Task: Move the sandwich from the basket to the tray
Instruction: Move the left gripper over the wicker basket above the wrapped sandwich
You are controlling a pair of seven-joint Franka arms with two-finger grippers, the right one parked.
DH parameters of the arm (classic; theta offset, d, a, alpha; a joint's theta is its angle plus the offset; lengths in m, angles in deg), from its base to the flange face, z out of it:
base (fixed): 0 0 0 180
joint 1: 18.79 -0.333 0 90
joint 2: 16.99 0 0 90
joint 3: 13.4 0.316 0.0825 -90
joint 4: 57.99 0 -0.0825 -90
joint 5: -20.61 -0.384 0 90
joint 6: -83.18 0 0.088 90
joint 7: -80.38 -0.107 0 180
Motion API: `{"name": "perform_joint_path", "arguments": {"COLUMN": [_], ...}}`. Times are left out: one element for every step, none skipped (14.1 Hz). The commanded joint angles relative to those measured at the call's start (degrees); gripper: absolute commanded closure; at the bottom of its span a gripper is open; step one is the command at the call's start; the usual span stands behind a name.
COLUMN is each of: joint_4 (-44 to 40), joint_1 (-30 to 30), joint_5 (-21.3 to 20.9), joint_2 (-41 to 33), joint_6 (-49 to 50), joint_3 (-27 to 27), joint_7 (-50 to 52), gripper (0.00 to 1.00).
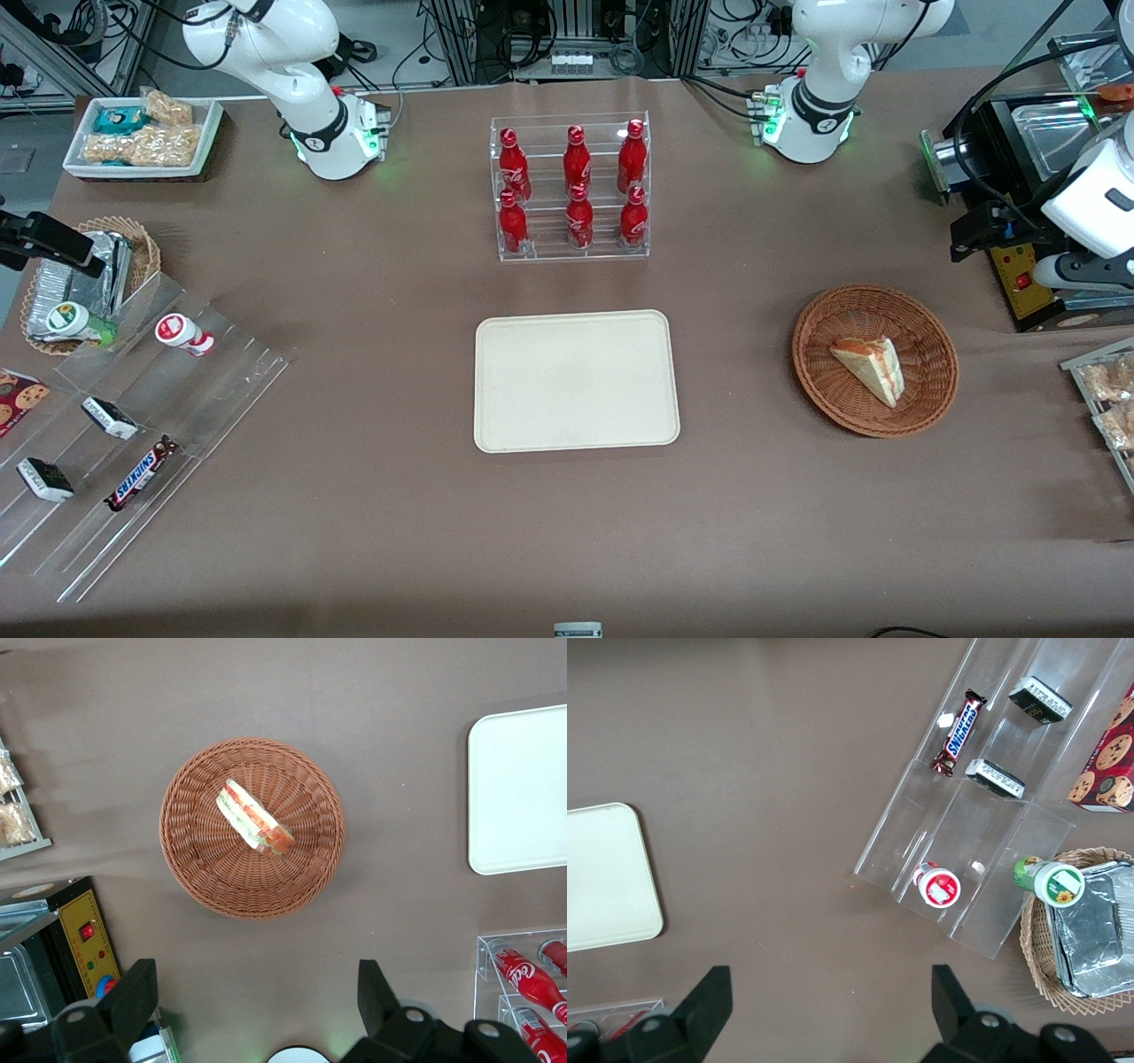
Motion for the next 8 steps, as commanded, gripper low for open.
{"name": "perform_joint_path", "arguments": {"joint_4": [0.21,1.17,2.31,3.02,4.25,6.09,8.02,10.13], "joint_1": [-0.08,-0.08,-0.08,-0.08,-0.08,-0.17,-0.26,-0.43], "joint_5": [0.76,0.67,0.58,0.32,0.15,0.06,-0.12,-0.21], "joint_2": [0.10,0.10,-0.07,0.10,0.19,0.28,0.63,0.80], "joint_6": [0.82,0.82,0.82,0.73,0.38,-0.49,-1.89,-3.47], "joint_3": [0.04,0.04,0.04,0.04,0.12,0.13,0.13,0.21], "joint_7": [-0.26,-0.17,-0.17,-0.17,-0.17,-0.08,0.09,0.36], "gripper": [0.00,0.00,0.00,0.00,0.00,0.00,0.00,0.00]}}
